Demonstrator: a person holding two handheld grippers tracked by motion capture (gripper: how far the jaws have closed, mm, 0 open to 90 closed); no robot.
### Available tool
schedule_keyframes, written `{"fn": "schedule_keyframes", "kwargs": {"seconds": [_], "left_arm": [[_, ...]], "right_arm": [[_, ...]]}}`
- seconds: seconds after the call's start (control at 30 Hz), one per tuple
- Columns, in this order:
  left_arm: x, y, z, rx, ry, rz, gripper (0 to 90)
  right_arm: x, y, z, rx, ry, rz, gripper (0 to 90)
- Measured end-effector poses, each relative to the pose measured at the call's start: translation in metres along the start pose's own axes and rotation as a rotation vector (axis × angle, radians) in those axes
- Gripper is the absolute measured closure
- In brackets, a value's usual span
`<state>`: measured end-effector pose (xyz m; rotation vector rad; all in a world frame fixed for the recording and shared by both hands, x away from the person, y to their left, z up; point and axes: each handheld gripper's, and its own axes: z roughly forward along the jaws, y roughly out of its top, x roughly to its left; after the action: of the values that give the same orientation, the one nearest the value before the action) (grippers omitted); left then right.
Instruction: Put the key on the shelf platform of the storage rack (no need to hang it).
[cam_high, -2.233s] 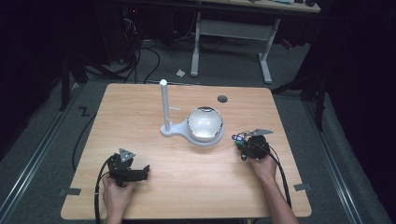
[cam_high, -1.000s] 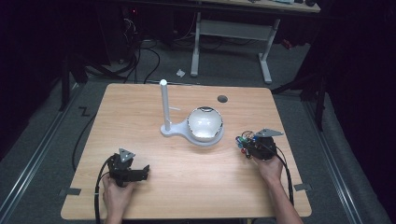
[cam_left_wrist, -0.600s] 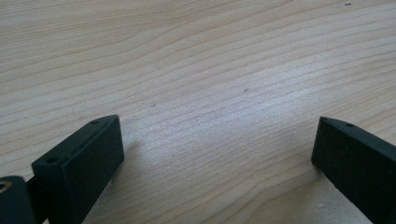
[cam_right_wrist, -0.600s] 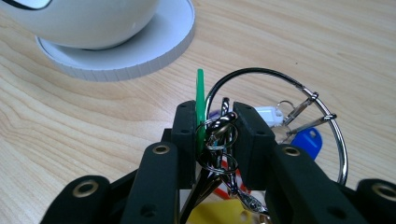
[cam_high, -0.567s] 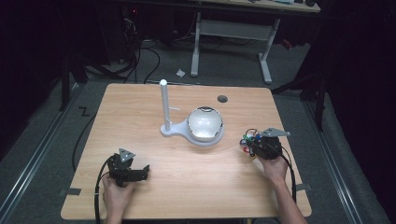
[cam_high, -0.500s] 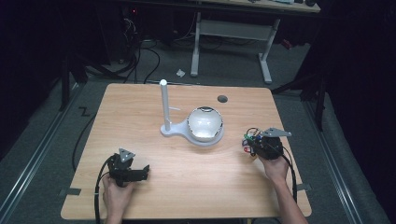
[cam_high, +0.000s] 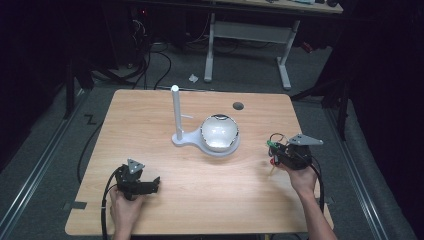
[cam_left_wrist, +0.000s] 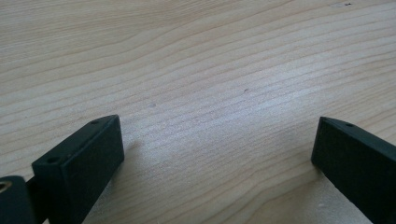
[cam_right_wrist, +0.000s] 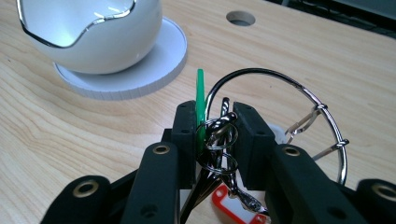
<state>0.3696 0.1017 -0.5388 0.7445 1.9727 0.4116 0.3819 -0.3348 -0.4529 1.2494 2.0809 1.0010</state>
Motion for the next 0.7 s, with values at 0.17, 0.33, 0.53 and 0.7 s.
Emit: {"fn": "schedule_keyframes", "kwargs": {"seconds": [0.17, 0.33, 0.53, 0.7], "left_arm": [[0.0, 0.0, 0.0, 0.0, 0.001, -0.002, 2.6], [0.0, 0.0, 0.0, -0.001, 0.0, 0.0, 2.6], [0.0, 0.0, 0.0, 0.0, -0.001, 0.002, 2.6], [0.0, 0.0, 0.0, -0.004, 0.0, -0.004, 3.6]], "right_arm": [[0.0, 0.01, -0.008, -0.008, 0.004, -0.014, 72.2], [0.0, 0.018, -0.014, -0.014, 0.016, -0.021, 72.2], [0.002, 0.027, -0.02, -0.017, 0.045, -0.021, 72.1], [0.007, 0.034, -0.021, -0.015, 0.063, -0.046, 72.2]]}}
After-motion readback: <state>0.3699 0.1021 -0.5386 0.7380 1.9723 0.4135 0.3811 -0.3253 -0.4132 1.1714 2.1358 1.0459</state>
